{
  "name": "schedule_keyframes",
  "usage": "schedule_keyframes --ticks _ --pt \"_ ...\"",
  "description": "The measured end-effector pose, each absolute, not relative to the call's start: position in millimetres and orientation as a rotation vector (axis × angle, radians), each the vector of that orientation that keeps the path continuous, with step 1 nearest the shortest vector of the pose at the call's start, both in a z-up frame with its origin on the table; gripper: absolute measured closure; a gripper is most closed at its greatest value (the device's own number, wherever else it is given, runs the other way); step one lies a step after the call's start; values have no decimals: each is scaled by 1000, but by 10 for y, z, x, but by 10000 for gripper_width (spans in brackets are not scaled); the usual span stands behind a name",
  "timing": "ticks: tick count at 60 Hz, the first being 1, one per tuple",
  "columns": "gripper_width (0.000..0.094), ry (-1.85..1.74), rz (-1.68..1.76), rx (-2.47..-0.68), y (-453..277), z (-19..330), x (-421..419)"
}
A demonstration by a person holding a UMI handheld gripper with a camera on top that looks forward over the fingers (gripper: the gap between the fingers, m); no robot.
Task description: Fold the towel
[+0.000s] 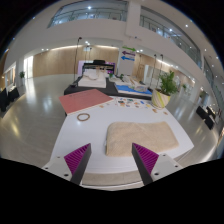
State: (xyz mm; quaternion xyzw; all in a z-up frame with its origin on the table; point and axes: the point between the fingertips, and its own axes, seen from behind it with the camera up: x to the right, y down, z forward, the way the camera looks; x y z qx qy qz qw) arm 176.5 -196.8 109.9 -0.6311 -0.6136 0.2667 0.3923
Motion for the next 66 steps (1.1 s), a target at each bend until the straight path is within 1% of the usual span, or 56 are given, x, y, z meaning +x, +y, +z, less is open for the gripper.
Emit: schedule_keyframes --ticks 9,19,25,27,30,32,37,38,39,40,44,47,51,55,62,66 --pt "85 -1560 702 -1624 -1828 624 1310" --pt "82 -1573 696 -1634 -1684 229 810" --pt "103 -1597 674 -1643 -1618 43 608" --pt "133 -1610 661 -1647 -1596 -20 554" --pt "242 -1627 641 -1646 -1570 -86 515" --pt "396 -1647 623 -1649 -1563 -137 523" --pt "781 -1633 558 -1629 -1413 -143 515" --pt "858 -1626 522 -1618 -1339 -138 516" --pt "892 -1623 503 -1611 -1297 -134 516" --pt "904 -1629 511 -1610 -1311 -132 510" --pt "917 -1664 535 -1633 -1332 -125 519" --pt "918 -1671 574 -1660 -1324 -47 513" --pt "920 -1671 638 -1682 -1232 157 519" --pt "919 -1655 678 -1682 -1058 443 511" --pt "914 -1614 721 -1668 -429 900 503" --pt "910 -1596 711 -1654 -4 1059 501"
